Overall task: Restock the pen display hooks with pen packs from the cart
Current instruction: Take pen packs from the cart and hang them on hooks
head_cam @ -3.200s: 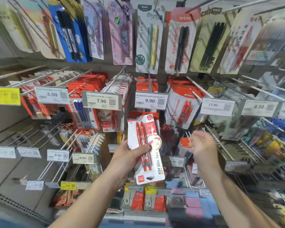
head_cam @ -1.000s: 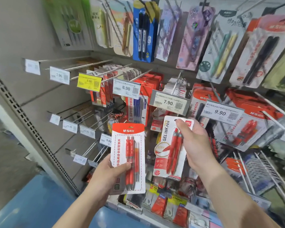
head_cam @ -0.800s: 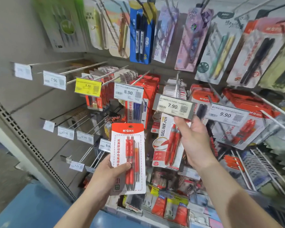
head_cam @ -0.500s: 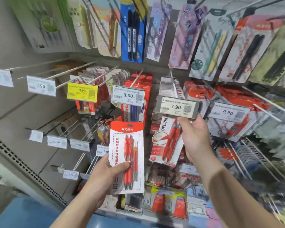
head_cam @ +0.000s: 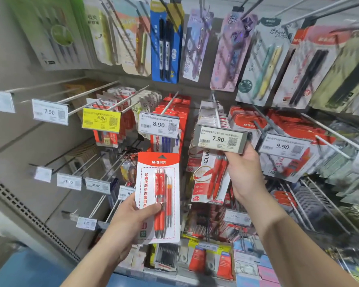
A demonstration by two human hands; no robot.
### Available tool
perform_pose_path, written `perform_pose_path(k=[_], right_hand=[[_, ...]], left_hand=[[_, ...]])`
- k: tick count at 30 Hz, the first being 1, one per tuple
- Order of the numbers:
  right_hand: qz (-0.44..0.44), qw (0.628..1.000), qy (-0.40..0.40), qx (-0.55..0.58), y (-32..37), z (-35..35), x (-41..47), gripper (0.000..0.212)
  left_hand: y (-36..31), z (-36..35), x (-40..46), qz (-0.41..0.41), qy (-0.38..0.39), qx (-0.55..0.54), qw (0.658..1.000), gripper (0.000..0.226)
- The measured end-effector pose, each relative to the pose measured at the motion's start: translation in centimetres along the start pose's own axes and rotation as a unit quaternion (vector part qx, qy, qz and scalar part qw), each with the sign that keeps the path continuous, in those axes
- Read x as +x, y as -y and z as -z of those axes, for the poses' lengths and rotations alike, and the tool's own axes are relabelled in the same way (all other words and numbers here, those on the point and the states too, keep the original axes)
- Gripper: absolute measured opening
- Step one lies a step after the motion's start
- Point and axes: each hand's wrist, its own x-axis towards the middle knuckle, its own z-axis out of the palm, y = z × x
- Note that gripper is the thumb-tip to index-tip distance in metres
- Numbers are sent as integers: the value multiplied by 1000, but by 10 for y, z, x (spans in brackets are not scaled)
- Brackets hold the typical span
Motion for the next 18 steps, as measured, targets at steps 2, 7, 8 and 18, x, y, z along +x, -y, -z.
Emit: perform_pose_path(k=[2, 7, 8, 18], right_hand=[[-4, 1000, 13, -5, -1, 1, 2, 23], [-1, 999, 34, -38, -4, 4, 6, 21], [2, 998, 42, -42, -4, 4, 6, 19], [19, 993, 83, -87, -7, 7, 19, 16]], left_hand=[[-1, -3, -1, -7, -3, -7, 1000, 48], [-1, -13, -3, -15, -14, -15, 1000, 48], [0, -14, -4, -17, -19, -16, 1000, 50], [8, -23, -7, -22, -60, 15, 998, 36]])
